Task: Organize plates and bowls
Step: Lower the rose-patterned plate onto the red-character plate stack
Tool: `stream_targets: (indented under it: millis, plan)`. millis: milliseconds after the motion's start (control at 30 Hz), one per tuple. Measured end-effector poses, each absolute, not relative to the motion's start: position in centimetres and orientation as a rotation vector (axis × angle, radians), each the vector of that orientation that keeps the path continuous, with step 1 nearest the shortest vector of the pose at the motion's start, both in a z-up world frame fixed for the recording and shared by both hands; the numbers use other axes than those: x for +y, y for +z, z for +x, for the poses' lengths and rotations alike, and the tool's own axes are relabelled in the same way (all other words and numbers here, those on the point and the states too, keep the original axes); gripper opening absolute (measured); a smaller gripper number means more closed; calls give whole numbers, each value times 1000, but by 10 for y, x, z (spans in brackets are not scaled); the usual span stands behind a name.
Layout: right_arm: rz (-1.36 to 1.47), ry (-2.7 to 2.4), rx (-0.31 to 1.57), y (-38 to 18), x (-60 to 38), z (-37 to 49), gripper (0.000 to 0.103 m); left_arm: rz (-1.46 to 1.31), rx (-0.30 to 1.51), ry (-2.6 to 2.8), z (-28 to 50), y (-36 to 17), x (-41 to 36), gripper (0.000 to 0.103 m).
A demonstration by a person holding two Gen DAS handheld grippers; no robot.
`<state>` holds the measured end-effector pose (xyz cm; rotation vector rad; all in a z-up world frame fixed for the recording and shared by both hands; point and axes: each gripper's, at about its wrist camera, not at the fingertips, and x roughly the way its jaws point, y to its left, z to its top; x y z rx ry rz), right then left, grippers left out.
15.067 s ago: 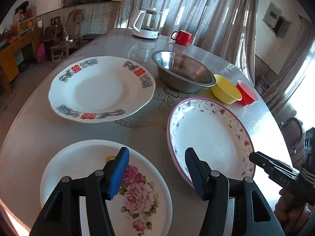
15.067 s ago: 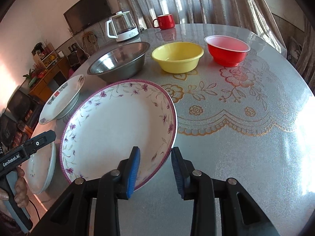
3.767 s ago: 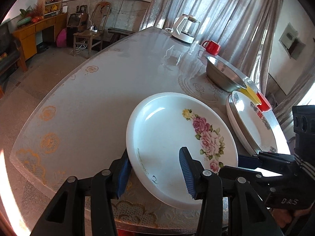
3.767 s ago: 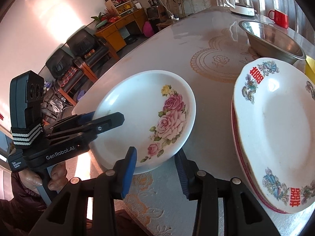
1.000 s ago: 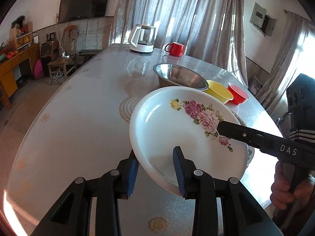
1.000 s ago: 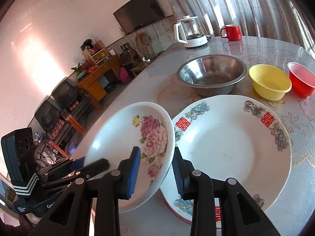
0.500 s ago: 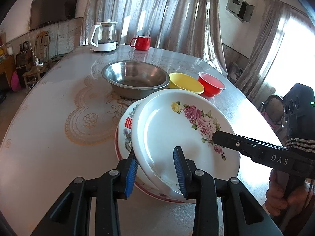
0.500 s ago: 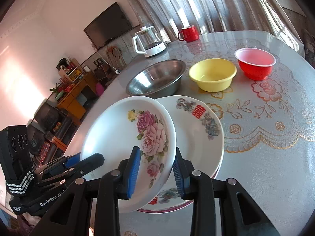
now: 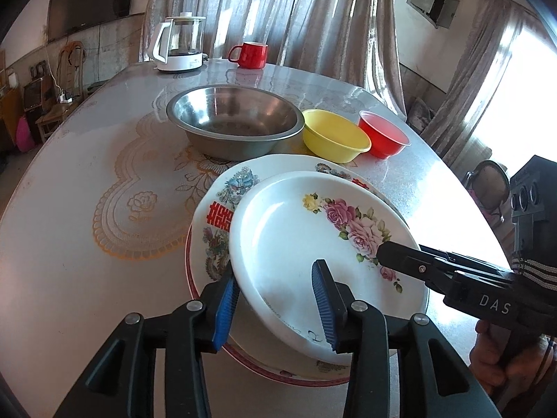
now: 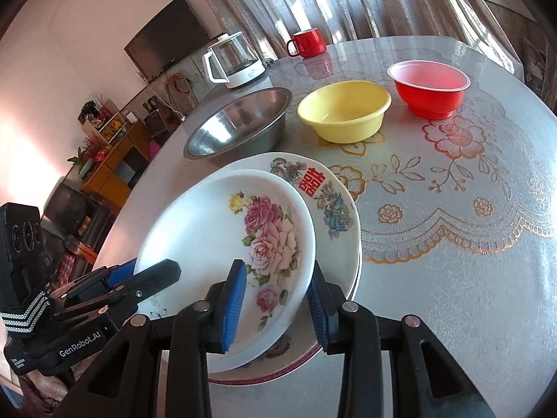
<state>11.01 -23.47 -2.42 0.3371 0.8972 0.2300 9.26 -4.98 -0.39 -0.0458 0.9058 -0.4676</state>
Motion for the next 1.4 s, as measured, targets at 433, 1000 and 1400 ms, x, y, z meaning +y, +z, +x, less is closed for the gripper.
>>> stream_targets:
  millis: [433, 1000, 1400]
  plan:
    - [263, 188, 894, -23, -226, 113, 38, -85, 906, -487, 90, -3, -46, 51]
    - [250, 164, 876, -18, -228, 107, 40, -81, 875, -495, 76, 6, -45, 56]
    - [232, 162, 875, -18, -224, 105, 40, -71, 869, -405, 72, 7, -33, 69]
